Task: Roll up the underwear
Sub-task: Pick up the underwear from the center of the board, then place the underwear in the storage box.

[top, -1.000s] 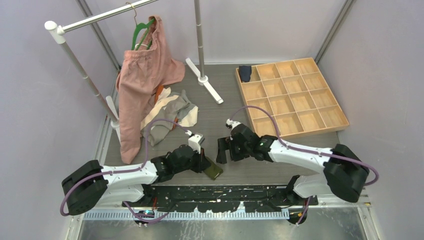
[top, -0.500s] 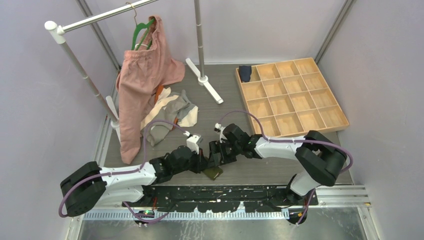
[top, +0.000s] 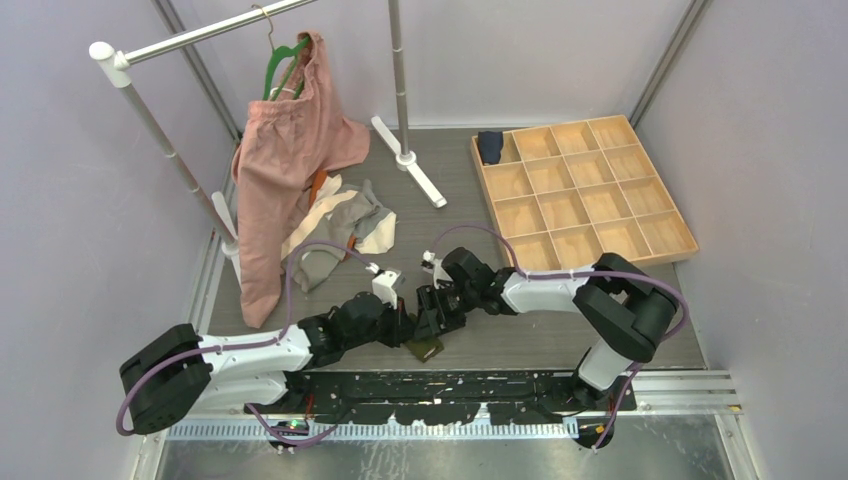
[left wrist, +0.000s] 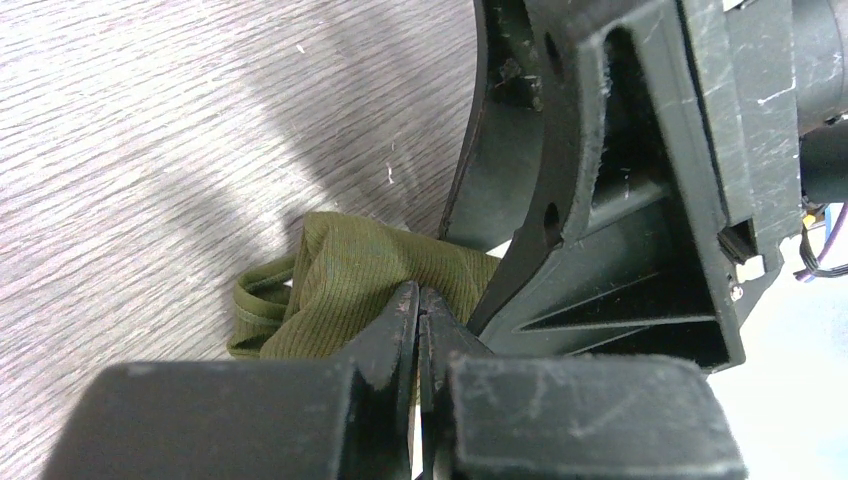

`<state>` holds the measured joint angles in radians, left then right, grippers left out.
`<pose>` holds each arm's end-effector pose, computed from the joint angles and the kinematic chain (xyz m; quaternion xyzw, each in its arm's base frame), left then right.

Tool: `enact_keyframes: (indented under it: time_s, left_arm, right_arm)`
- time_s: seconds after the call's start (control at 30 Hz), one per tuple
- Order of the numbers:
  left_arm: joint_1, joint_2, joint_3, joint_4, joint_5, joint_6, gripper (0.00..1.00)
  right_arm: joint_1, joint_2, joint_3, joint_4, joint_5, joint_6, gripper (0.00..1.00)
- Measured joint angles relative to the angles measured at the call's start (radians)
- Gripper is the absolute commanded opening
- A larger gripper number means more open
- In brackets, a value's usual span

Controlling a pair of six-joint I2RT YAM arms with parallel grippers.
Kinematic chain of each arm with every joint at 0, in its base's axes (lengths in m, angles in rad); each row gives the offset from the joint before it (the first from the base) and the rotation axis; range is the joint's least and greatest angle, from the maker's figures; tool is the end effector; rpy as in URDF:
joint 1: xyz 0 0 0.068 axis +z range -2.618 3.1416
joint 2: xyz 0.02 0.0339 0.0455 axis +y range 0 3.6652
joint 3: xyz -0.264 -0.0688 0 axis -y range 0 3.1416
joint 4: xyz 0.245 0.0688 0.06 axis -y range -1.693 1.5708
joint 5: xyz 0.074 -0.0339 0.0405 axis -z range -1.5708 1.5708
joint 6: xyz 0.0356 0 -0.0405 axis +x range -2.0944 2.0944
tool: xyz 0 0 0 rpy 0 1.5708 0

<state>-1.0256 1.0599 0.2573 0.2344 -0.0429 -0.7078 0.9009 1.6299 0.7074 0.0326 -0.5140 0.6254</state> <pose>0.1033 -0.1674 0.1503 0.1286 0.8673 -0.3540 0.3254 0.1710 0.2440 0.1364 -0.2093 0.8914 0.3964 0.0678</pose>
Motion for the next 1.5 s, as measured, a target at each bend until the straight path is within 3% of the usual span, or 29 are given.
enact_keyframes:
  time_s: [0.33,0.67,0.8,1.0,1.17,1.33,1.5]
  left_arm:
    - [0.000,0.000,0.000,-0.003,-0.003,0.000,0.01]
    - [-0.002,-0.053,0.000,-0.069,-0.030,-0.055,0.01]
    - [-0.005,-0.179,0.011,-0.226,-0.110,-0.104,0.11]
    - [-0.005,-0.430,0.066,-0.480,-0.264,-0.173,0.40]
    - [-0.005,-0.545,0.069,-0.622,-0.326,-0.198,0.49]
    - [-0.005,-0.541,0.067,-0.673,-0.338,-0.217,0.54]
    - [-0.005,-0.410,0.040,-0.640,-0.301,-0.241,0.57]
  right_arm:
    - [0.000,0.048,0.011,0.018,-0.033,0.004,0.41]
    - [0.002,0.074,-0.024,0.106,-0.056,0.032,0.01]
    - [0.003,0.069,-0.039,0.137,-0.055,0.040,0.01]
    - [0.011,-0.037,-0.106,0.153,0.062,0.046,0.01]
    - [-0.037,-0.172,-0.116,0.072,0.214,0.016,0.01]
    - [-0.177,-0.303,-0.050,-0.057,0.319,-0.062,0.01]
    - [-0.346,-0.338,0.112,-0.129,0.385,-0.166,0.01]
